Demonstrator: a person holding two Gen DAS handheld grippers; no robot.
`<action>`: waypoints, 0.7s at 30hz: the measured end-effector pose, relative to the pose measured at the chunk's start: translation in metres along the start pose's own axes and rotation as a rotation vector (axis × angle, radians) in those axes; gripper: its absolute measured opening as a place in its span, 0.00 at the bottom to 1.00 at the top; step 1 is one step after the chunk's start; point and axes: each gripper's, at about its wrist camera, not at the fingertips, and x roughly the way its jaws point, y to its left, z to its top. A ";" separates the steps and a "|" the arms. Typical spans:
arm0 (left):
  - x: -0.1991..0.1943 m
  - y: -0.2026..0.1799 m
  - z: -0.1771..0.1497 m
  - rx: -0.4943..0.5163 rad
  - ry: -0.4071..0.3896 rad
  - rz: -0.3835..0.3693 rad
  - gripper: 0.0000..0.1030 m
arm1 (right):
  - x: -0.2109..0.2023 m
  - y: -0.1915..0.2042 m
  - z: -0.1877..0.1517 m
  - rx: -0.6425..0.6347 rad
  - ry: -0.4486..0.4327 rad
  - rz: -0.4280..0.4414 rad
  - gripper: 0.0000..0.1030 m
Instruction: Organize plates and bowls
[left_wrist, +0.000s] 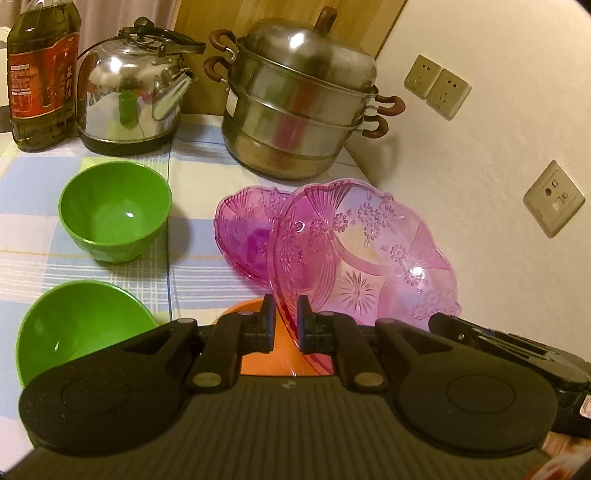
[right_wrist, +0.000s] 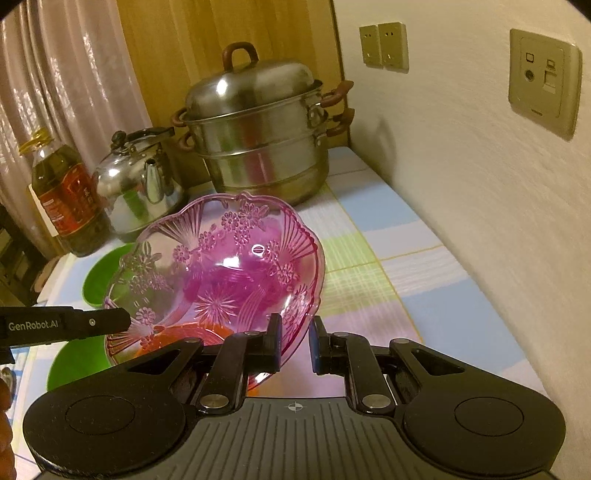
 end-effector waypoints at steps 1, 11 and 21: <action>0.001 0.001 0.002 -0.002 0.000 0.000 0.09 | 0.001 0.000 0.002 -0.002 0.000 0.001 0.14; 0.038 0.015 0.039 -0.008 0.026 0.010 0.10 | 0.042 0.003 0.037 -0.019 0.010 0.018 0.14; 0.109 0.035 0.075 -0.007 0.117 0.044 0.10 | 0.121 -0.006 0.064 0.021 0.107 0.023 0.14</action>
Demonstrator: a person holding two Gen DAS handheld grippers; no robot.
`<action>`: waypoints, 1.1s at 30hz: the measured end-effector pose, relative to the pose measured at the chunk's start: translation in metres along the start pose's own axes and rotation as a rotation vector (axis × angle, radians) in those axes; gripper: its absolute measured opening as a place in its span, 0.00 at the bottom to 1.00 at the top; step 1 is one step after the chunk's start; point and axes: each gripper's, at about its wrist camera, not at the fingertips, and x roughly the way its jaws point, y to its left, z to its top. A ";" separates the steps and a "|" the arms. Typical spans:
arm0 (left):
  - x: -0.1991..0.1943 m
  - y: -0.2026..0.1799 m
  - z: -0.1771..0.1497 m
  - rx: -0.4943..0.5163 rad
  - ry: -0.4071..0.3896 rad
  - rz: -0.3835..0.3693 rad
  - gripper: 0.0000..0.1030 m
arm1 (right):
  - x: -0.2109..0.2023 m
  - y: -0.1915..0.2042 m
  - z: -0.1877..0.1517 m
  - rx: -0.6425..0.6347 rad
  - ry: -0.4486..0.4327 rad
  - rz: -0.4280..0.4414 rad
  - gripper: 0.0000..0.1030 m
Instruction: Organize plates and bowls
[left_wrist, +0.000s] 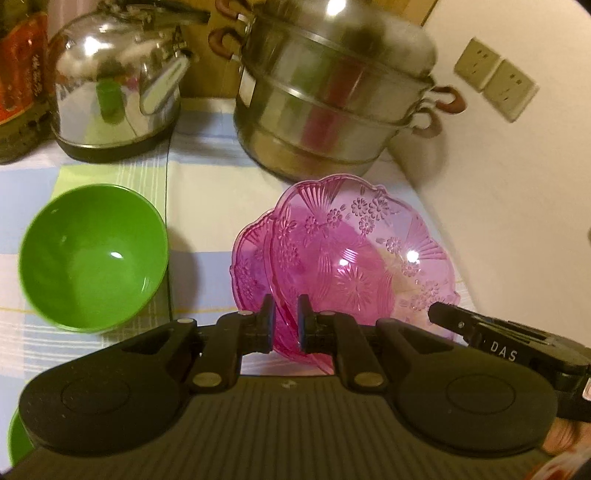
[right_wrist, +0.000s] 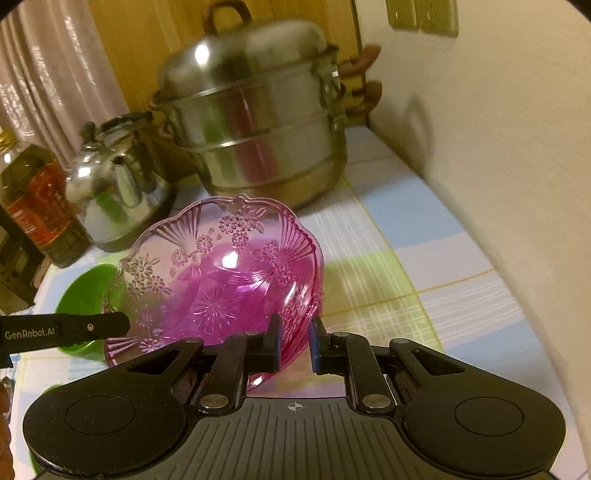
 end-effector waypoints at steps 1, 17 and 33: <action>0.007 0.001 0.001 -0.001 0.011 0.006 0.10 | 0.007 -0.001 0.002 -0.002 0.010 -0.005 0.14; 0.057 0.019 0.005 -0.015 0.073 0.055 0.11 | 0.069 0.004 0.002 -0.066 0.069 -0.047 0.14; 0.057 0.018 0.001 0.005 0.025 0.094 0.25 | 0.069 0.003 -0.003 -0.087 0.022 -0.042 0.28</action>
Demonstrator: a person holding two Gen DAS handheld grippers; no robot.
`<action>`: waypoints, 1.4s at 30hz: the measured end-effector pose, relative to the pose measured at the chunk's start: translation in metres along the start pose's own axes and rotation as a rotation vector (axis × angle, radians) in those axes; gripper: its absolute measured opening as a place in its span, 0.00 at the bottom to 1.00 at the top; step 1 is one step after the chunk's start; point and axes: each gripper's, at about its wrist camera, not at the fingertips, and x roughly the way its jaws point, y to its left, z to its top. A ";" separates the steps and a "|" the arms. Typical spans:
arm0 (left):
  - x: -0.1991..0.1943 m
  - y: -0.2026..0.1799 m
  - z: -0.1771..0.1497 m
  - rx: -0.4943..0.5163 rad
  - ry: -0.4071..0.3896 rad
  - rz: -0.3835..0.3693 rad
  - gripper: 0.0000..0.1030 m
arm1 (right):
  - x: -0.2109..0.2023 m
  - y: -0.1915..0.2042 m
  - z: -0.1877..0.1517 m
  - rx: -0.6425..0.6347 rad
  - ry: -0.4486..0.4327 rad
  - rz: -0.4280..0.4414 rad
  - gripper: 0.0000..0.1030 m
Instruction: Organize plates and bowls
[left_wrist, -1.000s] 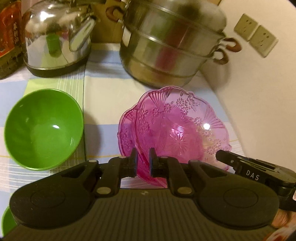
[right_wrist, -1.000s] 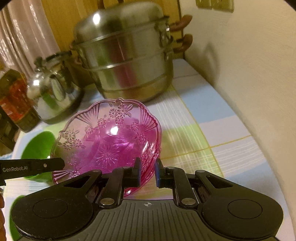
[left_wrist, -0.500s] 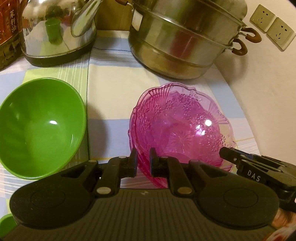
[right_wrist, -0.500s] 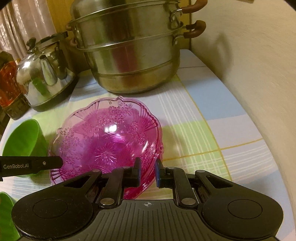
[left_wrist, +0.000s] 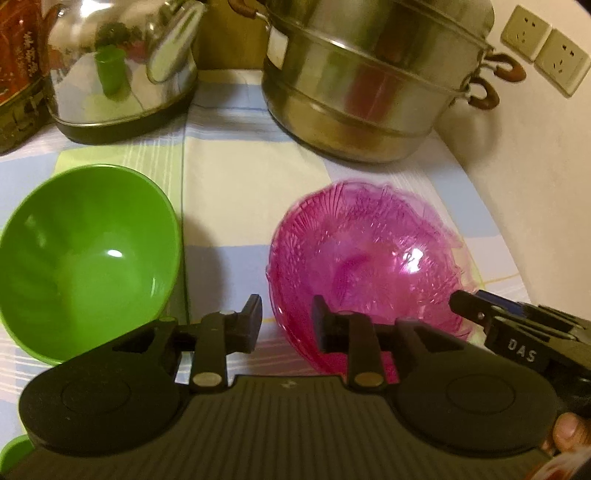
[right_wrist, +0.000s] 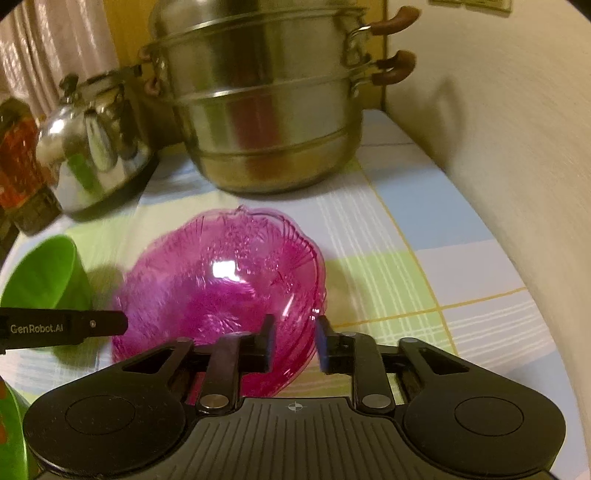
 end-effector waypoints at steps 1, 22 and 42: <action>-0.002 0.001 0.000 -0.006 -0.009 -0.001 0.24 | -0.002 -0.002 0.000 0.011 -0.013 0.007 0.28; -0.096 -0.005 -0.037 -0.044 -0.126 -0.072 0.24 | -0.087 -0.016 -0.021 0.122 -0.057 0.032 0.29; -0.216 -0.006 -0.144 -0.044 -0.222 -0.087 0.28 | -0.218 0.012 -0.088 0.099 -0.106 0.092 0.29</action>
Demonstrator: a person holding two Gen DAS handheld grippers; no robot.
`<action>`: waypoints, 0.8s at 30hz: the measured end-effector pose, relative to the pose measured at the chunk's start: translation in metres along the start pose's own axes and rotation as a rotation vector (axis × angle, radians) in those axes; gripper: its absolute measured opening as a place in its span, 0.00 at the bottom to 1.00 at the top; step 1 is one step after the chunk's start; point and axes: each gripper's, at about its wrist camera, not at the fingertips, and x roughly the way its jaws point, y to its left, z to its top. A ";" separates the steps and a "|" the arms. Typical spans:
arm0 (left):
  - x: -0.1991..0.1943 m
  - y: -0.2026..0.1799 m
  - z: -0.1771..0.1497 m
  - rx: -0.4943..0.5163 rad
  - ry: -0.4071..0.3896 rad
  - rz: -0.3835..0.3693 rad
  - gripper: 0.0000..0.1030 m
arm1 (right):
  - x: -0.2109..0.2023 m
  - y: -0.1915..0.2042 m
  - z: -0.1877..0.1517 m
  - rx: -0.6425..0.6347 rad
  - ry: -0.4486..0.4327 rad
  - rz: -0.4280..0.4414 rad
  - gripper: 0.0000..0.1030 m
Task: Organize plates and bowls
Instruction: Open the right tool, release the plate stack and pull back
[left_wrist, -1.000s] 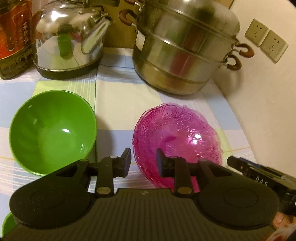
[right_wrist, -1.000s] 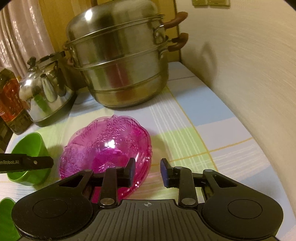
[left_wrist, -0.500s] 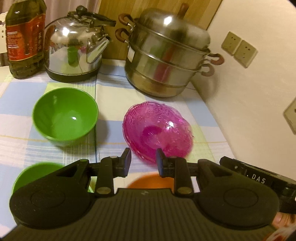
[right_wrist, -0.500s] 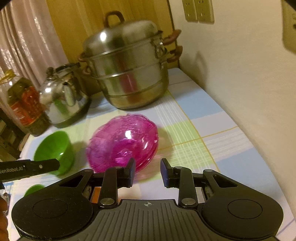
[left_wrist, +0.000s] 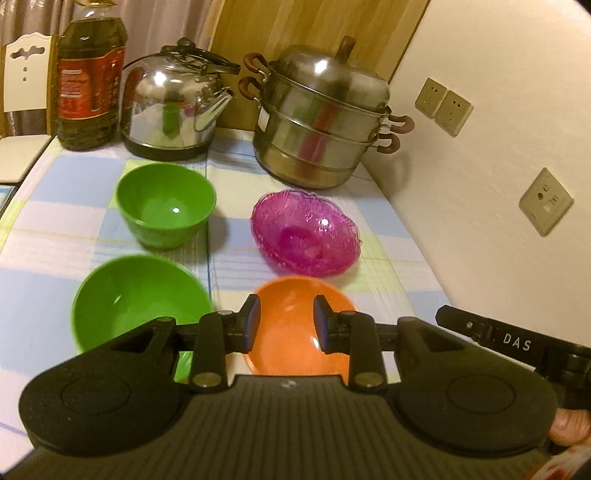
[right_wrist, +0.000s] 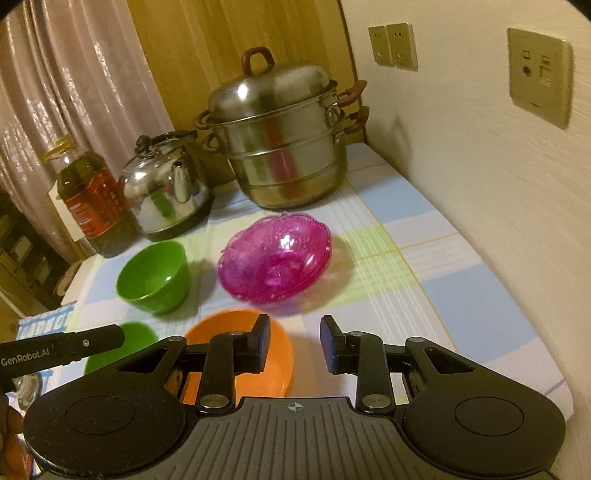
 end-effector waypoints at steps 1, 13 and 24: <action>-0.006 0.001 -0.006 -0.003 -0.002 0.002 0.28 | -0.004 0.001 -0.004 0.000 0.003 0.003 0.29; -0.038 0.028 -0.056 -0.026 0.028 0.051 0.30 | -0.023 0.032 -0.052 -0.059 0.081 0.041 0.30; -0.052 0.054 -0.064 -0.044 0.029 0.113 0.32 | -0.012 0.064 -0.070 -0.105 0.133 0.086 0.30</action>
